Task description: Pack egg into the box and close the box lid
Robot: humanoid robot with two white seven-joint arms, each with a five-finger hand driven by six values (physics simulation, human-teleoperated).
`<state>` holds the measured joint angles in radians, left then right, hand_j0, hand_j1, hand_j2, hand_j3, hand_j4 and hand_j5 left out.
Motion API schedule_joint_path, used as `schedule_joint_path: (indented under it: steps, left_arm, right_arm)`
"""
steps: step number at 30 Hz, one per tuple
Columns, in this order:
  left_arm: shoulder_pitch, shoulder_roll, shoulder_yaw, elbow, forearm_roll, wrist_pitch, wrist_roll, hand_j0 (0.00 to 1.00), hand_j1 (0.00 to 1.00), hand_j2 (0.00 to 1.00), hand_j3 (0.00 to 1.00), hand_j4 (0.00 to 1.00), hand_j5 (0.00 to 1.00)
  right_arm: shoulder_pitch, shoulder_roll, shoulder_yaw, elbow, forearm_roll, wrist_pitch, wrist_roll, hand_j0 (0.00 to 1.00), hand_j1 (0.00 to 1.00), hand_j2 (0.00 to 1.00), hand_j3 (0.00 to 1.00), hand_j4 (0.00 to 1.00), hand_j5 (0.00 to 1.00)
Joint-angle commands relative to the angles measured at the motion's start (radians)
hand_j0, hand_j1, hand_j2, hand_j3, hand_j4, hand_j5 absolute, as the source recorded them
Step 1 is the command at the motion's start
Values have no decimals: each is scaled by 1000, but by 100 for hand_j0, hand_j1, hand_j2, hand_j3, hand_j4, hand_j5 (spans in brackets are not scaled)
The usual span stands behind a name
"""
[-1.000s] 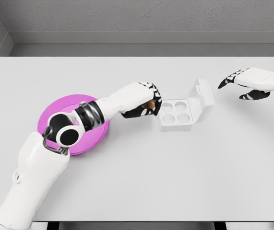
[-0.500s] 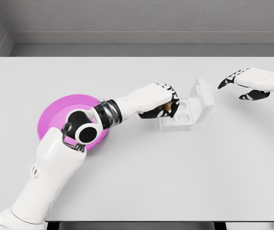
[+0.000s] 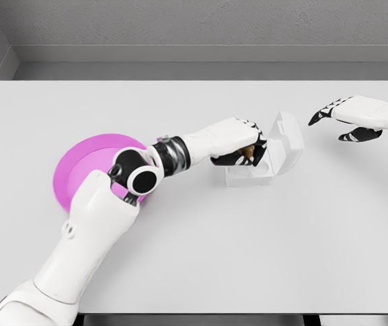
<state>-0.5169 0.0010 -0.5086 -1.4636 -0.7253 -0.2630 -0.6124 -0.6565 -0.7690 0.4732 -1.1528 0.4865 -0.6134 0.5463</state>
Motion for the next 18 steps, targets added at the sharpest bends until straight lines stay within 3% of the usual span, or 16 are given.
schedule_joint_path:
  steps: [1,9,14,18]
  left_arm:
    - [0,-1,-7,17,3,1,2,17,17,17,17,17,17]
    - [-21,-1,-18,52,4,-2,2,19,19,19,19,19,19]
    - [-21,-1,-22,51,7,-2,2,31,31,31,31,31,31]
    - [-21,-1,-21,52,6,-2,2,31,31,31,31,31,31]
  right_arm:
    - [0,-1,-1,-1,-5,3,0,74,74,74,74,74,74]
    - [0,-1,-1,1,-5,3,-2,74,74,74,74,74,74]
    - [0,-3,-1,-2,-6,3,0,74,74,74,74,74,74]
    - [0,-3,-1,-2,-6,3,0,74,74,74,74,74,74]
